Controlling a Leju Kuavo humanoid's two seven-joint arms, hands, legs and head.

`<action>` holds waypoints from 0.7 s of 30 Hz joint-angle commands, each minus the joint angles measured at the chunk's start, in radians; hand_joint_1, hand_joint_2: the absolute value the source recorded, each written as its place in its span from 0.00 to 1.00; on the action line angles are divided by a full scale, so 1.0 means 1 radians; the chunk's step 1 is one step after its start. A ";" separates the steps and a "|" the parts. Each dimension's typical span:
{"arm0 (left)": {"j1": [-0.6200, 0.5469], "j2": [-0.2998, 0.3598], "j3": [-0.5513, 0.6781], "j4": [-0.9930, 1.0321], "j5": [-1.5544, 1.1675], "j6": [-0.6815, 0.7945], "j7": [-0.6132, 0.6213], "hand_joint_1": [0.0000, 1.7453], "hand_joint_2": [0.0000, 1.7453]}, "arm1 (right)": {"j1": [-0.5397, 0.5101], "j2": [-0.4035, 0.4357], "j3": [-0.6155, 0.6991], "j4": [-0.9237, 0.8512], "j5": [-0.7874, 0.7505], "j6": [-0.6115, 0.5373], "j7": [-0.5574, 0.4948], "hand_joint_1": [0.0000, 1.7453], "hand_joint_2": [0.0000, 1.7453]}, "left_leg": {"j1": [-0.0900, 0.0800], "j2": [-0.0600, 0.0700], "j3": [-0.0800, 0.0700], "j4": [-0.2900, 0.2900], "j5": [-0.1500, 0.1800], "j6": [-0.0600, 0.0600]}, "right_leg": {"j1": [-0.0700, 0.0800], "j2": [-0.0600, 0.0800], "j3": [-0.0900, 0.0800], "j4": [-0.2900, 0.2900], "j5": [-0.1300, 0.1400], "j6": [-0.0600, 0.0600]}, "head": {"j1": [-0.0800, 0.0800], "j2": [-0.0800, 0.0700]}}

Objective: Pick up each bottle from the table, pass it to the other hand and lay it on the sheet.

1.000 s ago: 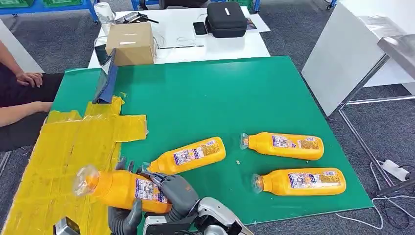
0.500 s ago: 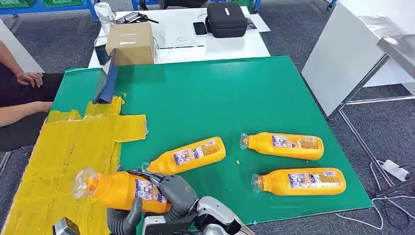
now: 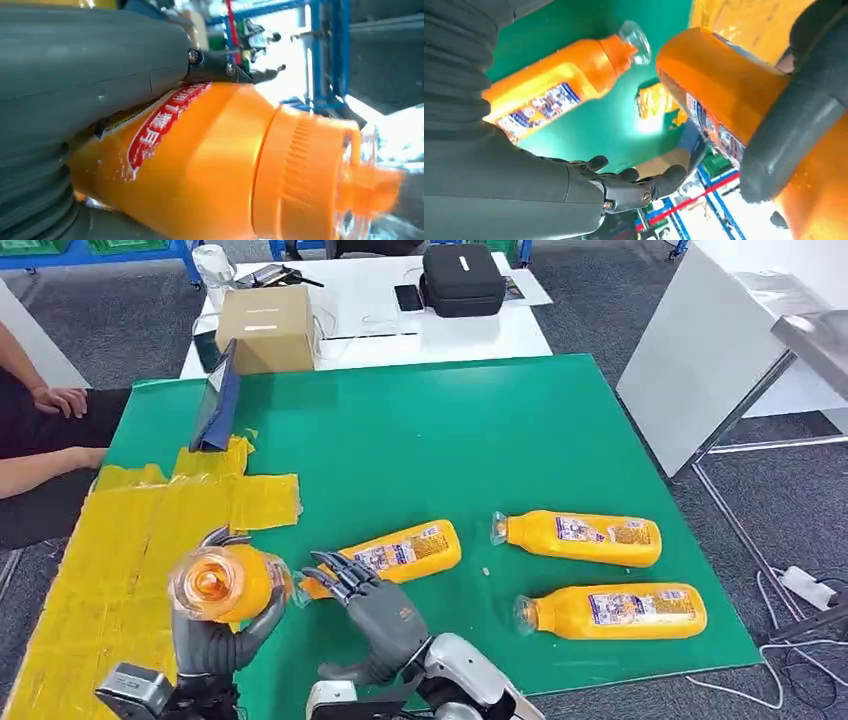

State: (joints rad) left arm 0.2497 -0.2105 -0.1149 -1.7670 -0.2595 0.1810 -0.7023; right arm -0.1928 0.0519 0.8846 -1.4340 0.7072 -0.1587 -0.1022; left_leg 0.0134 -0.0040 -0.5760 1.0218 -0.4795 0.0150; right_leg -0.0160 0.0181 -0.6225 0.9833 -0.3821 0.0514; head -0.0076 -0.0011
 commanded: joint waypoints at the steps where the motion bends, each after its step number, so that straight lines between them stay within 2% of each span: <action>1: -0.140 0.156 0.168 0.070 -0.336 0.245 0.004 1.00 1.00 | -0.100 -0.182 -0.257 -0.061 -0.239 0.114 -0.052 0.00 1.00 | -0.001 -0.002 0.000 0.000 0.002 0.000 | -0.001 -0.003 0.001 0.000 0.001 -0.001 | 0.000 0.000; 6: -0.167 0.167 0.207 0.156 -0.538 0.339 0.012 1.00 1.00 | -0.122 -0.220 -0.307 -0.041 -0.270 0.166 -0.073 0.00 1.00 | -0.002 -0.002 0.001 -0.001 0.003 0.002 | -0.001 -0.004 0.003 -0.001 0.002 -0.001 | 0.000 0.000; 8: -0.185 0.189 0.190 0.225 -0.671 0.353 0.063 1.00 1.00 | -0.159 -0.223 -0.295 -0.007 -0.271 0.181 -0.062 0.00 1.00 | -0.003 0.000 0.001 -0.001 0.002 0.002 | -0.002 -0.003 0.002 -0.001 0.002 0.000 | 0.000 0.000; 9: -0.212 0.217 0.176 0.305 -0.882 0.369 0.188 1.00 1.00 | -0.197 -0.222 -0.284 0.028 -0.280 0.197 -0.046 0.00 1.00 | -0.003 0.000 0.001 -0.001 0.002 0.002 | -0.002 -0.002 0.002 0.000 0.002 0.000 | 0.000 0.000; 12: -0.333 0.276 0.120 0.557 -1.061 0.357 0.357 1.00 1.00 | -0.275 -0.204 -0.271 0.102 -0.299 0.218 -0.037 0.00 1.00 | -0.003 -0.001 0.003 -0.002 0.003 0.002 | -0.002 -0.003 0.003 -0.001 0.002 0.000 | 0.000 0.000; 15: -0.470 0.324 0.080 0.810 -1.096 0.310 0.449 1.00 1.00 | -0.337 -0.193 -0.255 0.145 -0.316 0.239 -0.025 0.00 1.00 | -0.003 -0.002 0.003 -0.002 0.005 0.001 | -0.002 -0.004 0.003 -0.001 0.003 -0.001 | 0.000 0.000; 17: -0.560 0.345 0.069 0.977 -1.084 0.267 0.462 1.00 1.00 | -0.376 -0.186 -0.239 0.171 -0.327 0.258 -0.016 0.00 1.00 | -0.003 -0.002 0.001 -0.002 0.006 0.001 | -0.002 -0.005 0.002 0.000 0.004 -0.001 | 0.000 0.000; 21: -0.654 0.364 0.067 1.154 -1.071 0.221 0.475 1.00 1.00 | -0.411 -0.165 -0.214 0.209 -0.332 0.272 -0.011 0.00 1.00 | -0.002 -0.001 0.000 -0.001 0.009 -0.001 | -0.001 -0.003 0.000 0.001 0.006 -0.003 | 0.000 0.000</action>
State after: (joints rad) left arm -0.1565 0.0671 0.0141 -1.1426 -1.3420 0.4643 -0.2469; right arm -0.4697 -0.1396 0.6103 -1.3894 0.3864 0.0903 -0.1244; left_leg 0.0120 -0.0043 -0.5778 1.0221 -0.4726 0.0148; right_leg -0.0172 0.0170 -0.6235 0.9850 -0.3768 0.0520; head -0.0076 -0.0011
